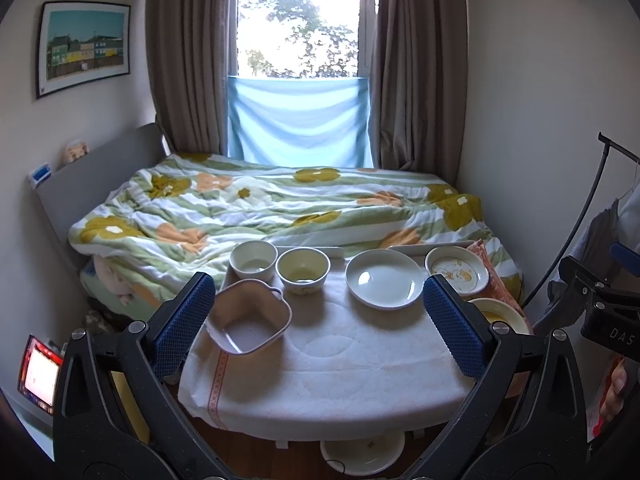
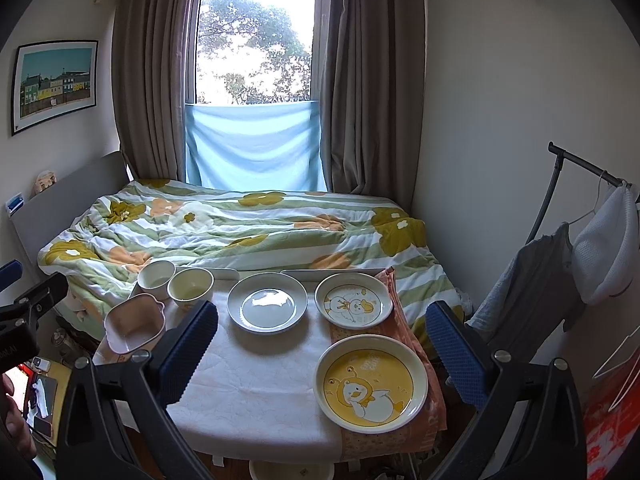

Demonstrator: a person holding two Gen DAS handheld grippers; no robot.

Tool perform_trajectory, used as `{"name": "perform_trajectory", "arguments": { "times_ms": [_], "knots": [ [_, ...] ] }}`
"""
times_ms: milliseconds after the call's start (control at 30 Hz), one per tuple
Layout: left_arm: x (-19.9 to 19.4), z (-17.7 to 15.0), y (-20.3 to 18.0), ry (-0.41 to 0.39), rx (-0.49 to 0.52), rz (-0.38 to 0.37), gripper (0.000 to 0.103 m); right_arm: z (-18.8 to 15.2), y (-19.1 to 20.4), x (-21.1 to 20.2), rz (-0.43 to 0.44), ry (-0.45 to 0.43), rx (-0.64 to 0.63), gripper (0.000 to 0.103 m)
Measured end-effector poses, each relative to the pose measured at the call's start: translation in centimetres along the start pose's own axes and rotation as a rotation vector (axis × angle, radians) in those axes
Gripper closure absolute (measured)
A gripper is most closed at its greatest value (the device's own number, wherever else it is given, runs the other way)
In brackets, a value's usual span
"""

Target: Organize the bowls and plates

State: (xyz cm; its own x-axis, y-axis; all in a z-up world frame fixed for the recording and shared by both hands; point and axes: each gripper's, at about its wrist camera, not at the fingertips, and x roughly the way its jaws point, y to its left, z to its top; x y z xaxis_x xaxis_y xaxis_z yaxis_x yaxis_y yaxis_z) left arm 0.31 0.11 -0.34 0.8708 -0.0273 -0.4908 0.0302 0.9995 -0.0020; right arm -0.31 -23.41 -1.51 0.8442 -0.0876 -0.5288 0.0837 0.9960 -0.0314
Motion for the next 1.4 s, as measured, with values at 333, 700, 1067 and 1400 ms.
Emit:
{"name": "perform_trajectory", "arguments": {
  "times_ms": [333, 700, 1067, 1400],
  "knots": [
    [0.2, 0.0, -0.1, 0.003, -0.001, 0.000, 0.000, 0.1, -0.1, 0.0, -0.001, 0.001, -0.001, 0.000],
    [0.4, -0.1, -0.1, 0.006, -0.003, 0.004, 0.000, 0.1, -0.1, 0.0, 0.000, 0.002, -0.002, 0.000],
    [1.1, -0.2, 0.2, 0.032, 0.002, -0.001, 0.000, -0.3, -0.5, 0.8, 0.003, 0.025, 0.008, 0.000],
    [7.9, -1.9, -4.9, 0.202, 0.107, -0.116, 0.000, -4.8, -4.5, 4.4, 0.024, 0.172, 0.127, 0.000]
  ]
}}
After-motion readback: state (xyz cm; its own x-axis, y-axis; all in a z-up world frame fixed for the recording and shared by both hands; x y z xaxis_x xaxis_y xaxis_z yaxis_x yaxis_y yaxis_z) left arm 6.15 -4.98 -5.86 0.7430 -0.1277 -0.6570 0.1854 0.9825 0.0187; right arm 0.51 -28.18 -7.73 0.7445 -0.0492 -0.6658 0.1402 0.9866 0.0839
